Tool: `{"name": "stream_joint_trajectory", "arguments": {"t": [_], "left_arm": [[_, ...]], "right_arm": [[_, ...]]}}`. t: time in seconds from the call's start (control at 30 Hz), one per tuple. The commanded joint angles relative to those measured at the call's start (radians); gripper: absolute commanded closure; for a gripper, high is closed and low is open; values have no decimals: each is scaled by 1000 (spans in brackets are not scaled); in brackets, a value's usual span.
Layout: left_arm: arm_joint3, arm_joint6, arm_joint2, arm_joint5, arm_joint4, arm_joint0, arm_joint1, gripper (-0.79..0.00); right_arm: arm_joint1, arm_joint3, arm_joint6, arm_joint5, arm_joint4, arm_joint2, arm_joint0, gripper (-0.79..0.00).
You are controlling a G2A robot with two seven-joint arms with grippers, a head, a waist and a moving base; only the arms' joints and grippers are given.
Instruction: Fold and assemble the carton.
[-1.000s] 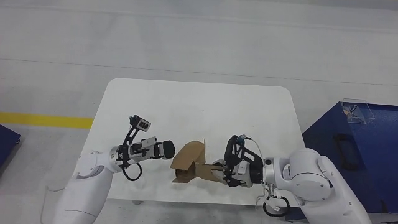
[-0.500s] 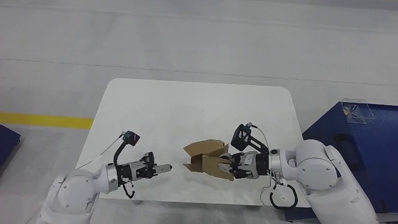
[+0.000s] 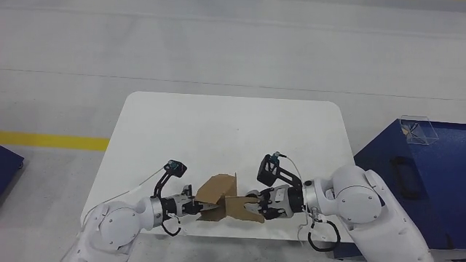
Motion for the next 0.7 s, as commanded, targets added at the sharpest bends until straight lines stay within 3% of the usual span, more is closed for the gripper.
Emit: {"name": "stream_joint_trajectory", "arguments": {"t": [0.0, 0.03, 0.07, 0.17, 0.23, 0.67], "left_arm": [[22, 14, 24, 4, 4, -18, -2, -671], [31, 19, 34, 7, 1, -26, -3, -591], [40, 26, 42, 9, -1, -35, -4, -376], [66, 37, 62, 17, -11, -55, -6, -243], [78, 41, 74, 18, -10, -68, -7, 0], [109, 40, 72, -29, -81, -85, 2, 0]], "right_arm": [[1, 2, -1, -1, 5, -4, 4, 0], [1, 2, -2, -1, 7, -6, 5, 0], [2, 2, -3, -1, 8, -8, 7, 0], [3, 3, -6, 0, 9, -12, 10, 0], [4, 3, -9, 1, 10, -15, 12, 0], [9, 12, -45, 18, -11, -33, 12, 0]]}}
